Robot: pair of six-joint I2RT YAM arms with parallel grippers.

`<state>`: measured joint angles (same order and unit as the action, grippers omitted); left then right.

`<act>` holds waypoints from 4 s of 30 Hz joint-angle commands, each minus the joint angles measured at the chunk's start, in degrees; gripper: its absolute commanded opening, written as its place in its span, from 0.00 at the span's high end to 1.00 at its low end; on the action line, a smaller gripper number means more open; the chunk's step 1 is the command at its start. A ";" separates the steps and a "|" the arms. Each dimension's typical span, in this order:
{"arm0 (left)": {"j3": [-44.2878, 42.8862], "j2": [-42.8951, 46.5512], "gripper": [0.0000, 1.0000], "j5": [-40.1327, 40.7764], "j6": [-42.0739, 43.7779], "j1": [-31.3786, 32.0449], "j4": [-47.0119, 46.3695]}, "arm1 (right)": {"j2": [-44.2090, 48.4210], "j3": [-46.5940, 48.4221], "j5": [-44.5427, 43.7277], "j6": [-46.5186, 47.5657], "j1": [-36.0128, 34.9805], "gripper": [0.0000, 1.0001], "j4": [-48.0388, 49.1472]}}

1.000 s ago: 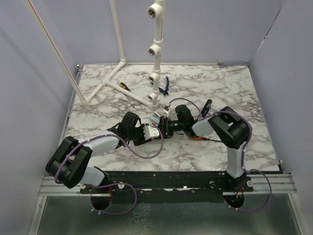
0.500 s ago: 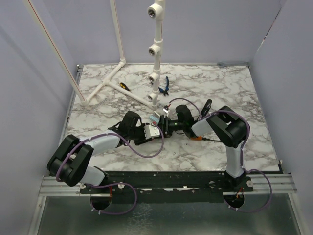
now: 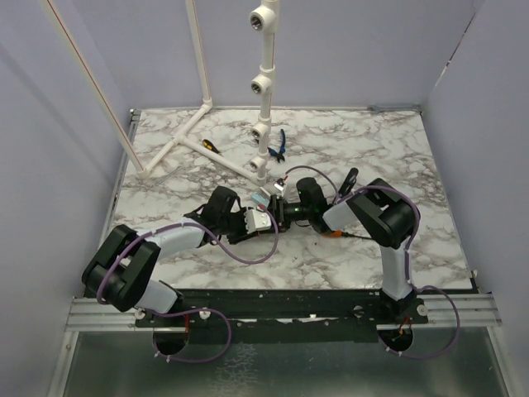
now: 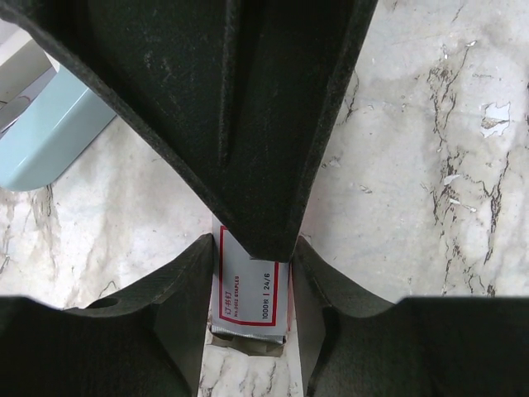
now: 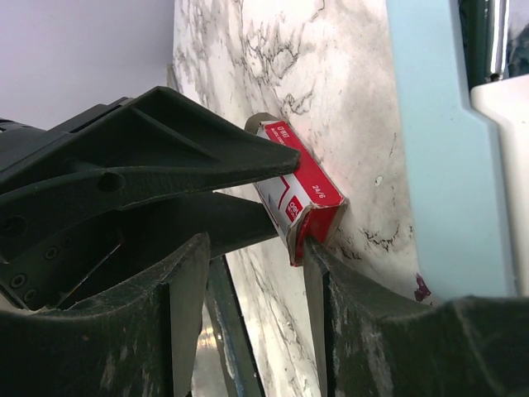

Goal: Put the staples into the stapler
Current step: Open the staple box at the center of the board.

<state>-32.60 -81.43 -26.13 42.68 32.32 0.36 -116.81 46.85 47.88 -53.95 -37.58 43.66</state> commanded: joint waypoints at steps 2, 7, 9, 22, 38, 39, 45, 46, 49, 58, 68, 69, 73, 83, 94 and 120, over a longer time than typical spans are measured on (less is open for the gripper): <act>-0.97 -2.21 0.59 -2.12 -0.82 0.12 1.49 | -2.85 0.59 0.46 -1.31 -0.87 0.47 -2.08; -1.36 -2.64 0.59 -2.10 -1.15 0.12 1.40 | -3.19 1.00 0.67 -1.55 -1.07 0.47 -1.89; -1.55 -2.83 0.59 -2.08 -1.40 0.07 1.40 | -3.41 1.51 0.94 -1.88 -1.38 0.48 -1.65; -2.38 -3.77 0.57 -2.00 -2.32 0.20 1.35 | -4.34 2.79 1.69 -3.52 -3.26 0.48 -0.33; -1.50 -1.56 0.41 -0.68 -2.07 0.12 1.38 | -0.95 3.35 1.60 3.46 -2.32 0.46 -5.37; -1.31 -1.02 0.39 -0.41 -1.81 0.12 1.34 | -0.11 3.49 1.34 5.08 -1.91 0.45 -6.77; -0.23 1.91 0.19 0.70 -1.11 0.03 1.48 | 4.87 3.30 -0.57 13.66 -0.83 0.40 -15.08; -0.06 2.41 0.16 0.78 -0.90 -0.04 1.48 | 5.52 3.13 -0.88 14.69 -0.83 0.39 -16.08; 0.49 3.79 0.11 0.76 -0.16 -0.19 1.68 | 7.19 3.07 -1.61 16.79 -0.75 0.36 -18.37; -1.08 7.48 0.10 -4.10 8.28 -5.45 11.34 | 13.78 0.64 0.38 28.61 -0.39 0.37 -21.70; -7.23 0.25 0.14 -11.59 19.82 -14.63 25.29 | 15.76 3.06 -2.50 50.34 -0.39 0.36 -27.83; -7.25 0.02 0.14 -11.82 20.41 -14.72 25.26 | 15.73 3.50 -3.19 52.24 -0.39 0.35 -28.44; -7.15 -1.05 0.15 -12.06 22.71 -15.10 25.09 | 15.74 3.97 -6.49 59.33 -1.07 0.33 -29.50; -7.83 -4.05 0.20 -12.72 23.28 -15.53 22.16 | 13.11 4.07 -11.72 67.01 -5.59 0.29 -25.17; -7.04 -6.03 0.28 -14.12 21.57 -15.53 19.80 | 8.69 5.69 -11.98 71.14 -7.02 0.30 -23.40; -3.49 -5.70 0.65 -12.36 20.37 -15.59 17.55 | 6.09 6.31 -13.26 76.64 -8.18 0.62 -26.40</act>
<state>-38.63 -86.26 -41.63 61.49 16.97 16.97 -110.91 55.07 36.42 20.32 -45.28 18.31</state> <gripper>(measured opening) 0.395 0.417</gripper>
